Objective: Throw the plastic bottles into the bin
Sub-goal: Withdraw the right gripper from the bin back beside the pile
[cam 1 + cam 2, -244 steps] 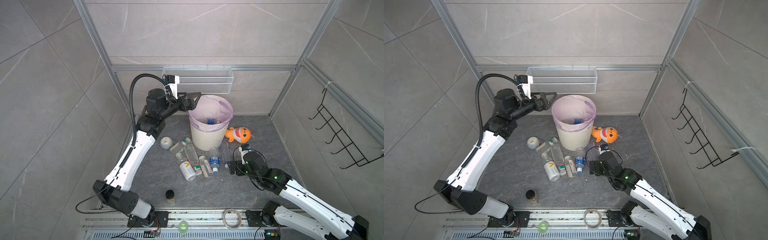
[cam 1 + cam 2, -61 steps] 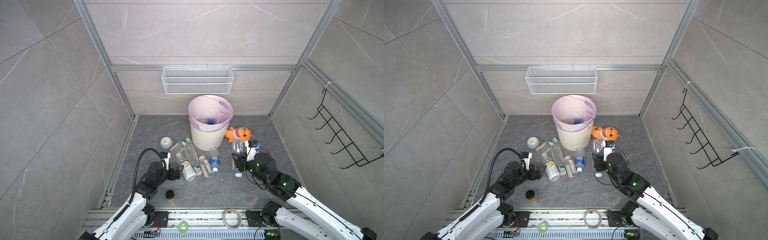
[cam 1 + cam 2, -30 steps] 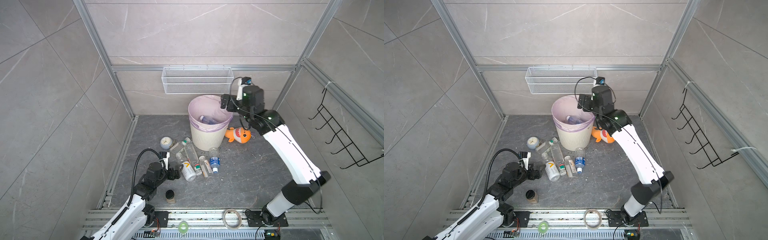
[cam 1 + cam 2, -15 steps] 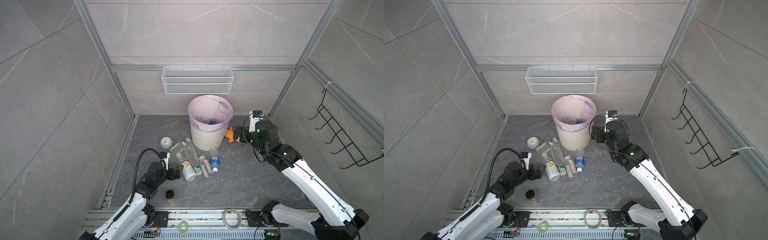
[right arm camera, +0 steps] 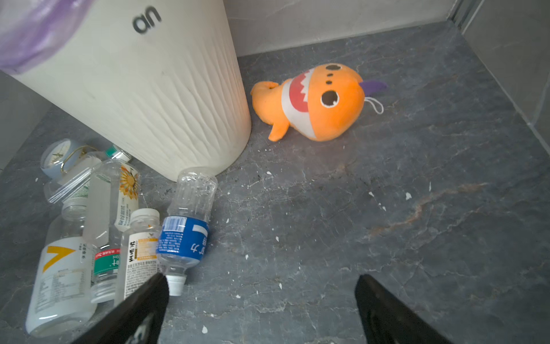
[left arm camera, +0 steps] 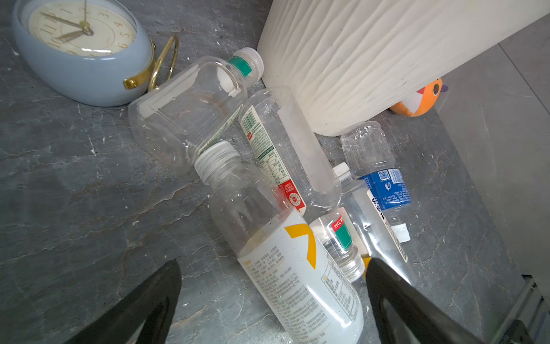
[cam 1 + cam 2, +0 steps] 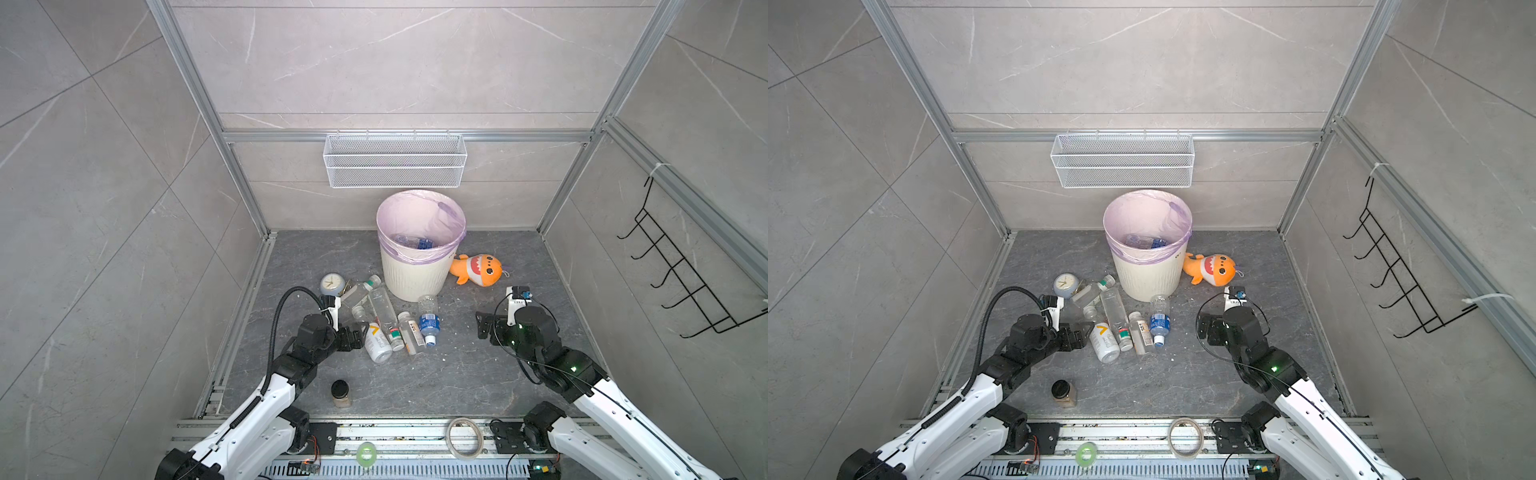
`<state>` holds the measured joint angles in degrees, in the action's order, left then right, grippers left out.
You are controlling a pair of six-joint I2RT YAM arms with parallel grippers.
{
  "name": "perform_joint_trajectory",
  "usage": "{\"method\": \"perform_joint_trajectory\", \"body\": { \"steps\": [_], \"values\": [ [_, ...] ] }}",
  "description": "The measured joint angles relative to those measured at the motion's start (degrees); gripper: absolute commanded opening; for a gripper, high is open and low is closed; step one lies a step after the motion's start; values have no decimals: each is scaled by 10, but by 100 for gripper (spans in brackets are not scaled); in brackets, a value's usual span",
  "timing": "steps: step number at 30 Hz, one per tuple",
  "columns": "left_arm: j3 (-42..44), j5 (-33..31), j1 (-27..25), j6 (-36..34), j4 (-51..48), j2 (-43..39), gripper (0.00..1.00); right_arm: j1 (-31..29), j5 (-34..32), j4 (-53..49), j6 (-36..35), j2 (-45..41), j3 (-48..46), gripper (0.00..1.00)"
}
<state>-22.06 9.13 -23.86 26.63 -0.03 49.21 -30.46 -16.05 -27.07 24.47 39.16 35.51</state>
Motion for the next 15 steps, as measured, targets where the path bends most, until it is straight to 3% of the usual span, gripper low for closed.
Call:
{"method": "perform_joint_trajectory", "body": {
  "steps": [15],
  "values": [
    [-53,11,-9,76,-50,64,92,0,-1,-2,50,-50,-90,100]
  ]
}}
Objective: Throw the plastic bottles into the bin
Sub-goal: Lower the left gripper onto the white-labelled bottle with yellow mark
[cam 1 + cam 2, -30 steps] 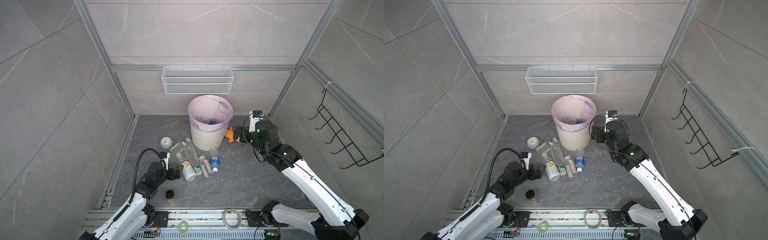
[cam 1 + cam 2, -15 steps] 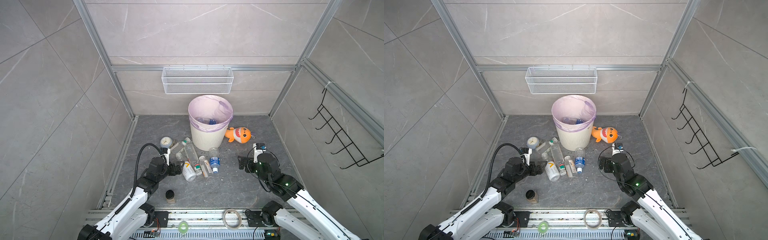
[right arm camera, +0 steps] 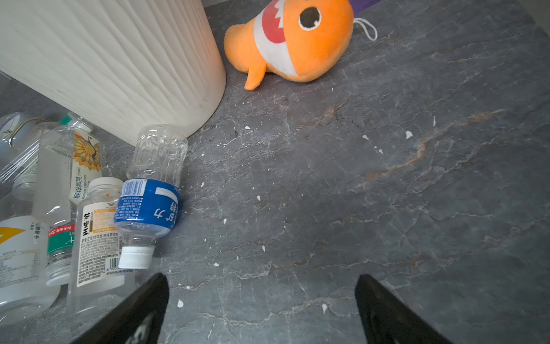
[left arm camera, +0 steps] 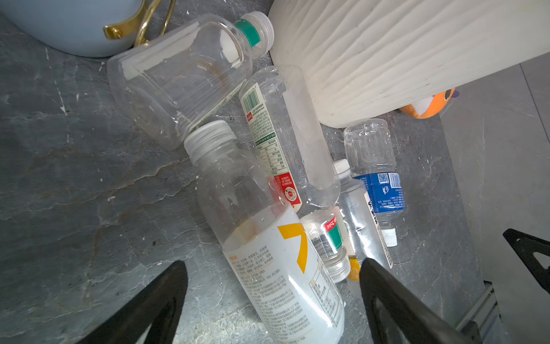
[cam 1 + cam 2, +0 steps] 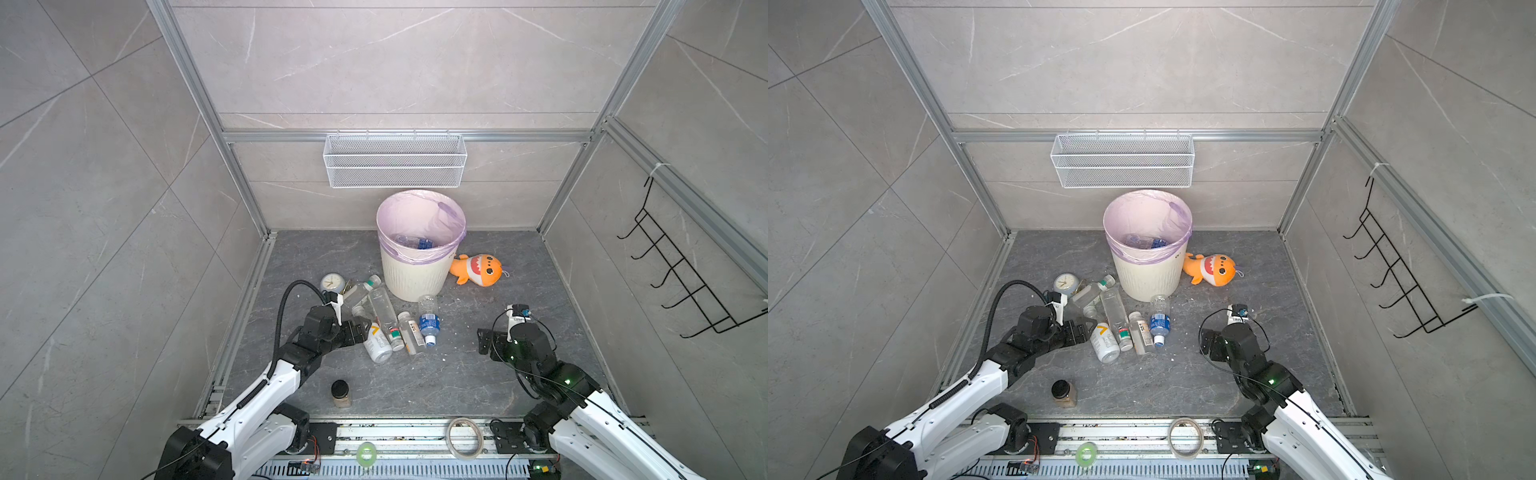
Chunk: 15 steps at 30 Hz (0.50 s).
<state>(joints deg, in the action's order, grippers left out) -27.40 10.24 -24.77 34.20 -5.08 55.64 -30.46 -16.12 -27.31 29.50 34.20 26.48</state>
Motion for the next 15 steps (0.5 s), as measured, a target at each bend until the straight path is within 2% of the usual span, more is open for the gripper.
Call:
{"method": "perform_joint_trajectory", "body": {
  "steps": [15],
  "values": [
    [-56,-12,-34,31,-51,93,91,0,1,6,6,6,-10,100]
  ]
}}
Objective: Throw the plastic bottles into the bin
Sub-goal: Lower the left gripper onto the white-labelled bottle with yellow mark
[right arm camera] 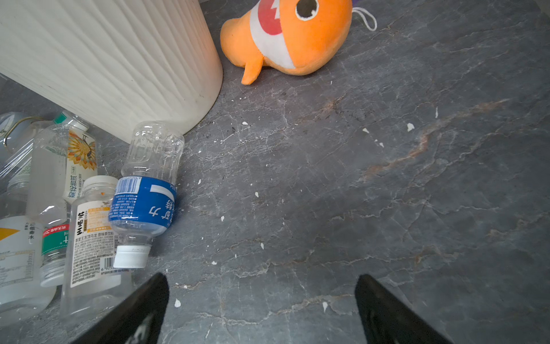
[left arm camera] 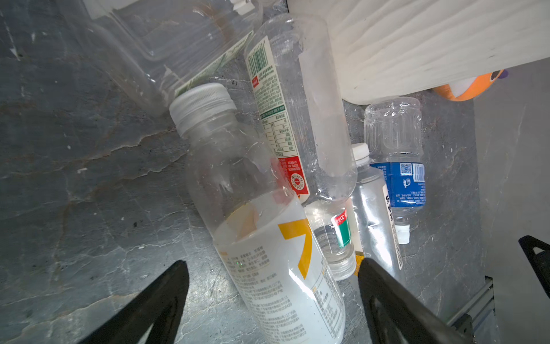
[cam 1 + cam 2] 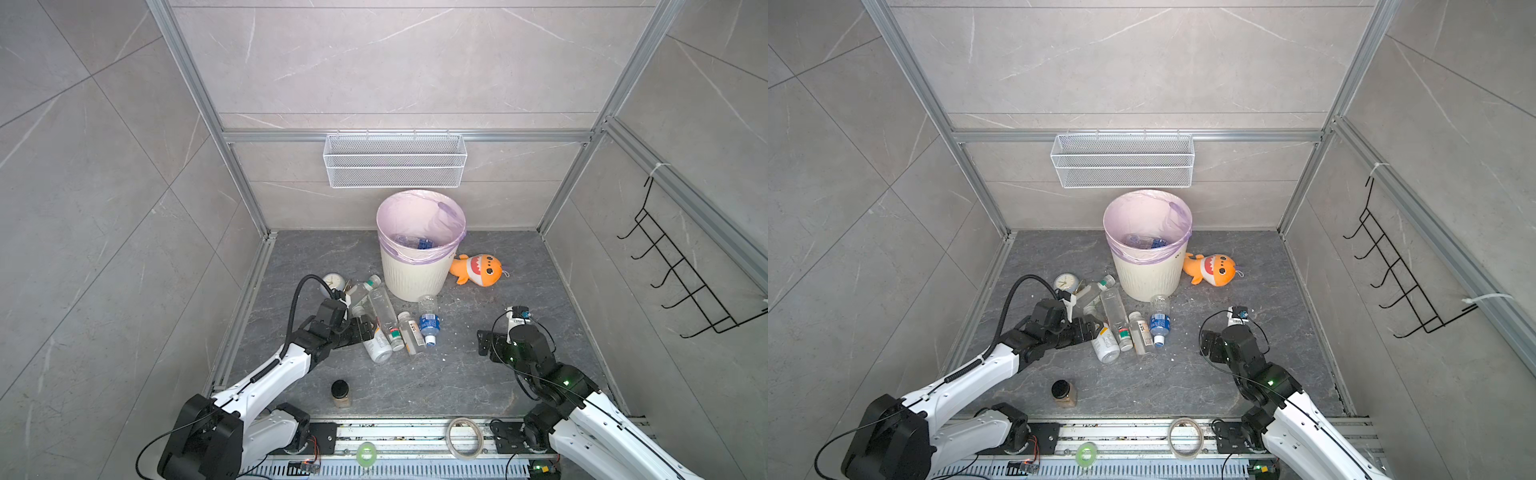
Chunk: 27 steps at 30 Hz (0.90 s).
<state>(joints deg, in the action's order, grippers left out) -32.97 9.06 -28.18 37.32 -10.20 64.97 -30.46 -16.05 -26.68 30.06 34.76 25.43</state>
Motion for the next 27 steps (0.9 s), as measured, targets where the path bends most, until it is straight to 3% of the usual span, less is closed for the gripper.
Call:
{"method": "perform_joint_trajectory", "body": {
  "steps": [16,27],
  "values": [
    [-40,-15,-17,4,-12,96,89,0,0,0,0,0,-1,100],
    [-45,-18,-18,7,-14,121,80,0,0,5,0,3,-1,100]
  ]
}}
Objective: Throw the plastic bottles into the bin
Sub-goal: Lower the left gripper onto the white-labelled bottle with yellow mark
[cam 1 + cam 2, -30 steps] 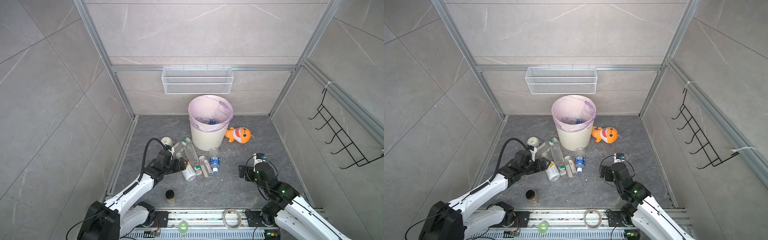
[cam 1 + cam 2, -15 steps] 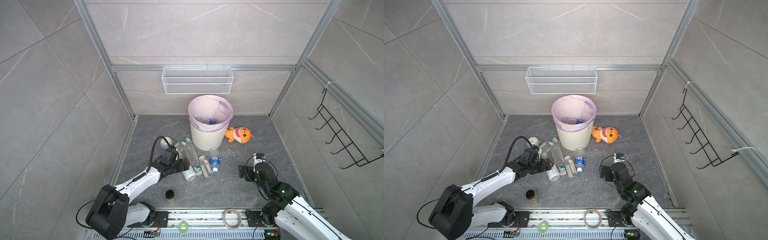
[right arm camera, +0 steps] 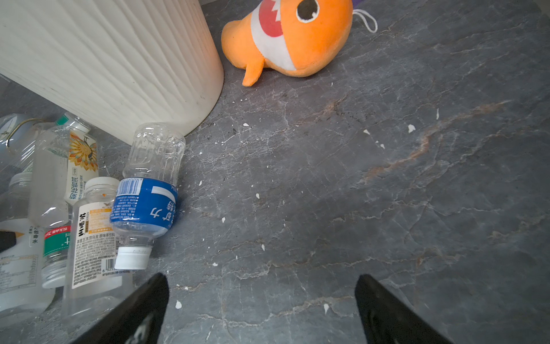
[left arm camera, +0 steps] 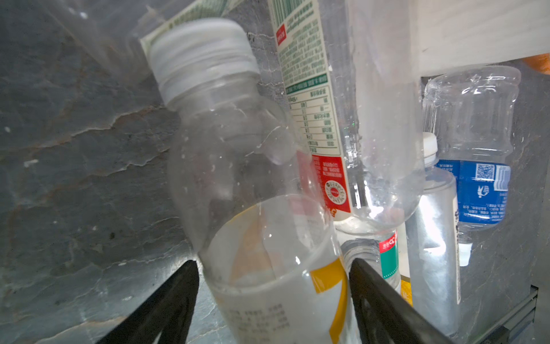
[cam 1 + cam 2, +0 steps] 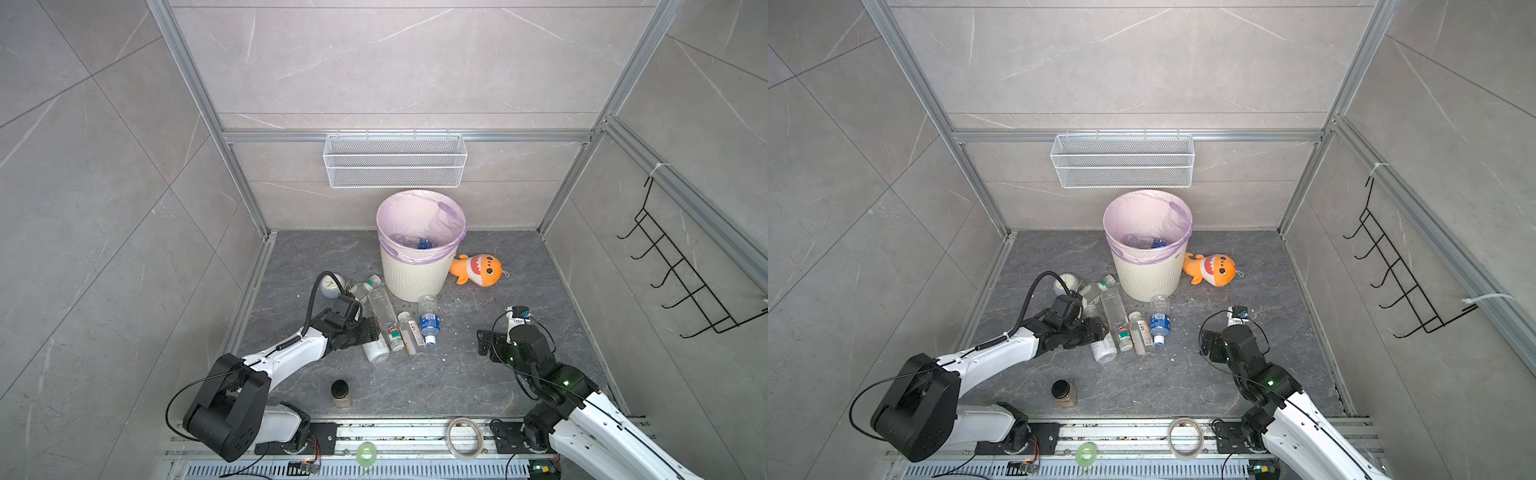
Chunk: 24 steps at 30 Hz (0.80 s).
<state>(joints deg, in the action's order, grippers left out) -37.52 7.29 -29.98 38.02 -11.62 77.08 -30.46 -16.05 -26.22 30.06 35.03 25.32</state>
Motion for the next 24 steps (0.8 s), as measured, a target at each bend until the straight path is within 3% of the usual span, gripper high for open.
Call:
{"method": "perform_joint_trajectory", "body": {
  "steps": [18,24],
  "values": [
    [-15,-27,0,-21,-34,38,79,0,0,0,0,4,0,99],
    [-27,-40,0,-39,-39,51,74,0,0,0,0,10,0,100]
  ]
}}
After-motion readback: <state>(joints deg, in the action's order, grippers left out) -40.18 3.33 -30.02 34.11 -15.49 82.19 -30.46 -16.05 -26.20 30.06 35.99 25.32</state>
